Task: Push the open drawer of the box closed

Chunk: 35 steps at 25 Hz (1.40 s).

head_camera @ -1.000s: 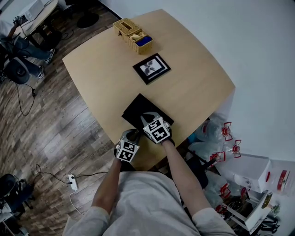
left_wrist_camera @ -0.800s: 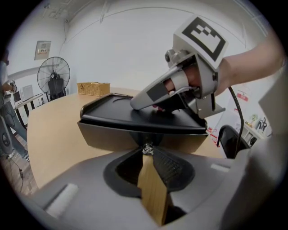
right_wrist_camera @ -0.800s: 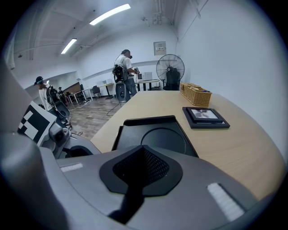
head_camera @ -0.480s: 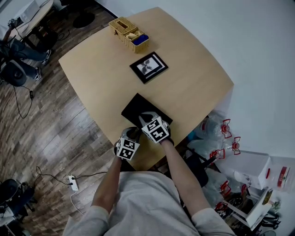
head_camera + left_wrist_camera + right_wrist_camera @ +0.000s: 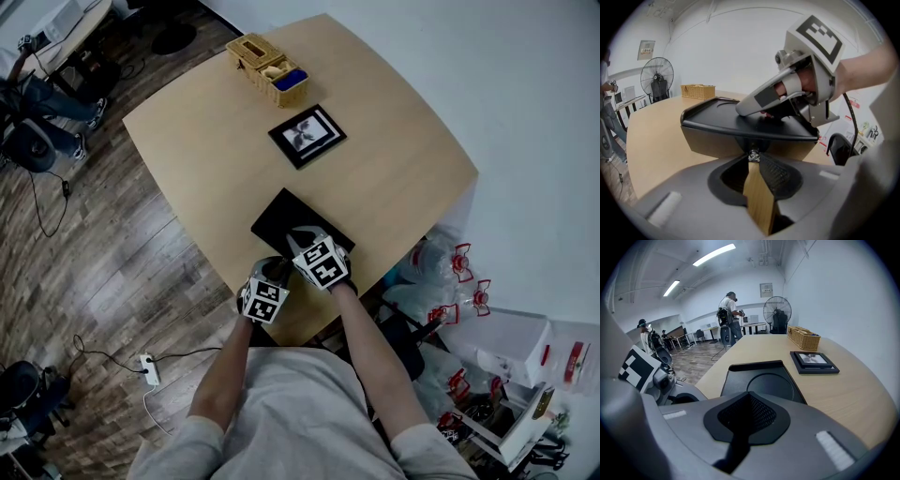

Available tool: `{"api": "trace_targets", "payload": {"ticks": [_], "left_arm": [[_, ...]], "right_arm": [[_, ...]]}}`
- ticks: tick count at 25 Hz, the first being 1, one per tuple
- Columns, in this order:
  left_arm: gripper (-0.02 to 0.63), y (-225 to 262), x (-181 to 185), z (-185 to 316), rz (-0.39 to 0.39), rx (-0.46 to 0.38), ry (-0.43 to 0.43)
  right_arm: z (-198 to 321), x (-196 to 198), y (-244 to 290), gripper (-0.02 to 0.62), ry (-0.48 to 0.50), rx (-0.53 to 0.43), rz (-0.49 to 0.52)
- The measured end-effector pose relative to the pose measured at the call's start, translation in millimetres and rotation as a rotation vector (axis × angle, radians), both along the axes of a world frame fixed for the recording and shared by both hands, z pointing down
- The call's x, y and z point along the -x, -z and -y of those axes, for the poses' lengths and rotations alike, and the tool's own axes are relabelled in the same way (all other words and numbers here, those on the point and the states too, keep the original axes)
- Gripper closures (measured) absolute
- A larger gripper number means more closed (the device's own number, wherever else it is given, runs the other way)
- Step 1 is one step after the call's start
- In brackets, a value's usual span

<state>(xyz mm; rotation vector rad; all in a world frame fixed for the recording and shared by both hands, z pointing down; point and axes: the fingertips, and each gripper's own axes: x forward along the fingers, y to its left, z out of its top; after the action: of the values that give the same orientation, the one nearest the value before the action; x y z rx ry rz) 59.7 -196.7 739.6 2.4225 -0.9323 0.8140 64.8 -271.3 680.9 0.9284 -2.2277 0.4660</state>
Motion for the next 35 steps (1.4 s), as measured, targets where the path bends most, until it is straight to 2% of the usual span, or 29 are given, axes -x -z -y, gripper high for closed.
{"api": "trace_targets", "payload": {"ticks": [7,9,12,16,25,31,35], "left_arm": [[0.471,2,4,-3,0.01,0.017,0.002],[0.462,3,8,-5,0.004,0.028,0.014],[0.46,6,16,-10,0.006,0.024,0.034],[0.46,12,28,-14,-0.002,0.011,0.068],[0.46,35,44,-26,-0.038,-0.07,0.128],[0.46,54,50,-41,-0.056,-0.092,0.149],[0.46,63,52,-51,-0.07,-0.114,0.157]], "right_arm": [[-3,1,-1,0.594,-0.007,0.036,0.004],[-1,-2,1,0.594,-0.039,0.047,0.01],[3,-11,13,0.594,-0.11,0.022,0.023],[-7,-14,31,0.594,-0.126,-0.01,0.055],[-88,-34,31,0.594,-0.216,-0.043,0.085],[-126,-48,36,0.594,-0.318,-0.052,0.152],[-145,-57,41,0.594,-0.319,-0.084,0.146]]}}
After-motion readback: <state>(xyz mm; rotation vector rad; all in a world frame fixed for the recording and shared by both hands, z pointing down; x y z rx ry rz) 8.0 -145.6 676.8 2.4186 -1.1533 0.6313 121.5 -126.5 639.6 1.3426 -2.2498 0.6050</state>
